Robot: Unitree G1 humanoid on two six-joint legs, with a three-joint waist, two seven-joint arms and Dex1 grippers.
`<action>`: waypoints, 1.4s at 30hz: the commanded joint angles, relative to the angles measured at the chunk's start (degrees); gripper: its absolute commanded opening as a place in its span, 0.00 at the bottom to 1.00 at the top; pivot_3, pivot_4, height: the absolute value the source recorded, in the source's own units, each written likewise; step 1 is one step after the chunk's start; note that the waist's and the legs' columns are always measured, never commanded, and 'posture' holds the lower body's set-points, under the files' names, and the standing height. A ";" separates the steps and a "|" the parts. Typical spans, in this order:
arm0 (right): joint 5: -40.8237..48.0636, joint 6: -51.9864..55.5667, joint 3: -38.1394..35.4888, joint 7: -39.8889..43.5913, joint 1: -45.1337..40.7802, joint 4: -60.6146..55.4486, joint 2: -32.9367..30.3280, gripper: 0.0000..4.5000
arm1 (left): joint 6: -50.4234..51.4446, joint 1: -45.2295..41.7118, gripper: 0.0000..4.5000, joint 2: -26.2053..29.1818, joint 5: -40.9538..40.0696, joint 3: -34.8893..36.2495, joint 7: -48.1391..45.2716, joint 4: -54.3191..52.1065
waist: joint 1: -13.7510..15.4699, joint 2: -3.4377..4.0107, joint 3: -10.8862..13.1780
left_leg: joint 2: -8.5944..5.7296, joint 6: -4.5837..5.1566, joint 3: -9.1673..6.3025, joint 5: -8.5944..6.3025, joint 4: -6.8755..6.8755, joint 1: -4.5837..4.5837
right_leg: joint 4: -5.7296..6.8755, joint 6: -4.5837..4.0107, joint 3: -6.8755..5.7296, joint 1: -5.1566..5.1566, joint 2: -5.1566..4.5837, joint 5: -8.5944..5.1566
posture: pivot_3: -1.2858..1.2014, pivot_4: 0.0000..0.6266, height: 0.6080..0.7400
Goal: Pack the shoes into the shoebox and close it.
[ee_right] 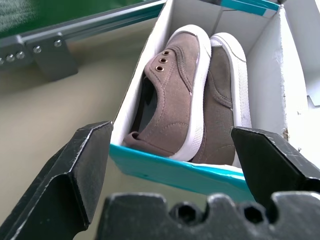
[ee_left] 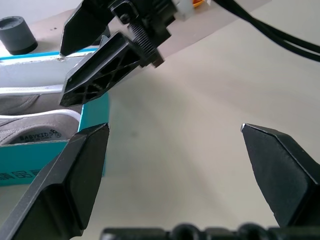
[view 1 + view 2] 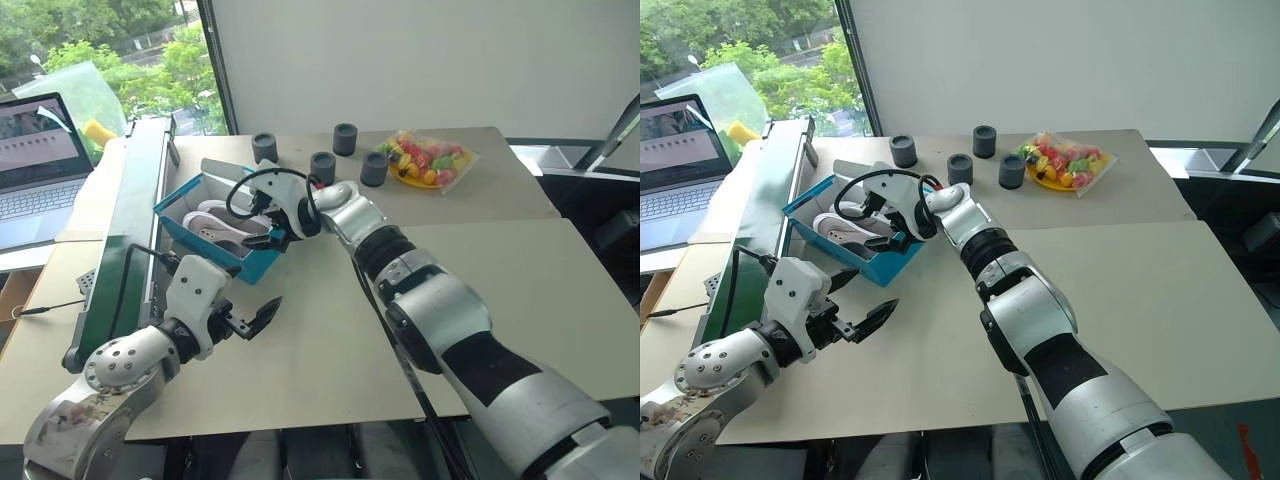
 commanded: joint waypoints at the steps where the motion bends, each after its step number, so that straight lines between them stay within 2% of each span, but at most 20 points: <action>1: -3.12 -9.67 3.61 3.84 -1.15 -1.05 0.13 0.99 | -1.66 -0.33 1.00 -0.52 0.64 -0.46 0.18 -0.99 | -0.07 0.00 0.00 | 0.00 0.00 -0.01 0.00 0.00 0.00 | 0.00 0.00 0.01 -0.01 0.00 0.00 | 0.52 0.24 0.91; 6: -7.27 -18.94 7.73 5.23 -0.58 2.68 1.45 0.99 | -1.31 0.41 1.00 -1.53 0.95 -0.55 0.88 -1.96 | 0.04 0.00 0.00 | 0.00 -0.02 -0.05 -0.01 0.00 -0.01 | 0.01 0.00 0.01 -0.02 -0.01 0.00 | 0.52 0.24 0.91; 14: -17.13 -25.25 15.25 -3.78 1.41 7.57 5.15 0.99 | 0.43 5.10 1.00 -3.32 0.31 1.41 3.53 -6.33 | 0.09 0.00 0.00 | 0.01 -0.07 -0.35 -0.03 0.00 -0.01 | 0.04 -0.01 0.03 -0.05 -0.02 0.00 | 0.52 0.24 0.91; 17: -17.94 -25.06 15.46 -5.13 1.83 8.44 6.25 0.99 | 1.12 6.90 1.00 -3.45 -0.31 2.33 4.09 -8.13 | 0.16 0.01 0.01 | 0.00 -0.08 -0.37 -0.02 0.00 0.00 | 0.04 -0.01 0.02 -0.04 -0.03 0.00 | 0.52 0.24 0.91; 20: -18.16 -24.91 15.22 -5.42 2.02 8.69 7.08 0.84 | 1.67 7.59 1.00 -3.45 -0.95 3.16 4.57 -9.00 | 0.14 0.01 0.01 | 0.00 -0.08 -0.38 -0.02 0.00 0.03 | 0.04 -0.03 0.02 -0.02 -0.03 -0.01 | 0.52 0.24 0.91; 21: -18.13 -24.87 15.10 -5.42 2.08 8.70 7.21 0.75 | 1.80 7.60 1.00 -3.41 -1.15 3.36 4.66 -9.09 | 0.13 0.01 0.01 | 0.00 -0.08 -0.38 -0.02 0.00 0.06 | 0.05 -0.03 0.02 0.00 -0.02 -0.02 | 0.52 0.24 0.91; 23: -18.14 -24.91 14.96 -5.35 2.14 8.68 7.29 0.63 | 1.96 7.55 1.00 -3.30 -1.46 3.57 4.77 -9.11 | 0.13 0.01 0.00 | 0.00 -0.08 -0.37 -0.02 0.00 0.09 | 0.05 -0.04 0.02 0.03 -0.02 -0.02 | 0.52 0.24 0.91; 24: -18.12 -25.00 14.90 -5.09 2.17 8.62 7.29 0.52 | 1.97 7.38 1.00 -3.21 -1.51 3.59 4.76 -8.94 | 0.12 0.01 0.00 | 0.00 -0.08 -0.37 -0.02 0.00 0.11 | 0.05 -0.04 0.02 0.05 -0.02 -0.02 | 0.52 0.24 0.91; 31: -18.25 -25.00 14.85 -3.88 2.34 8.40 6.91 0.02 | 1.88 6.24 1.00 -3.26 -1.35 2.91 4.70 -8.09 | -0.02 0.01 0.00 | 0.00 -0.09 -0.34 -0.03 0.00 0.28 | 0.06 -0.06 0.03 0.17 -0.02 -0.04 | 0.52 0.24 0.91; 35: -17.98 -24.84 14.74 -1.12 2.67 7.85 5.60 0.02 | 1.70 5.37 1.00 -3.40 -1.05 2.09 4.72 -7.38 | 0.06 0.01 0.00 | 0.00 -0.09 -0.33 -0.03 0.00 0.32 | 0.10 -0.08 0.03 0.19 -0.01 -0.05 | 0.52 0.24 0.91; 42: -13.48 -22.28 12.31 16.58 5.17 2.03 0.53 0.02 | 0.45 3.41 1.00 -3.27 -0.20 1.05 3.73 -4.43 | 0.04 0.00 0.00 | 0.00 -0.09 -0.31 -0.04 -0.01 0.30 | 0.09 -0.07 0.03 0.19 0.00 -0.05 | 0.52 0.24 0.91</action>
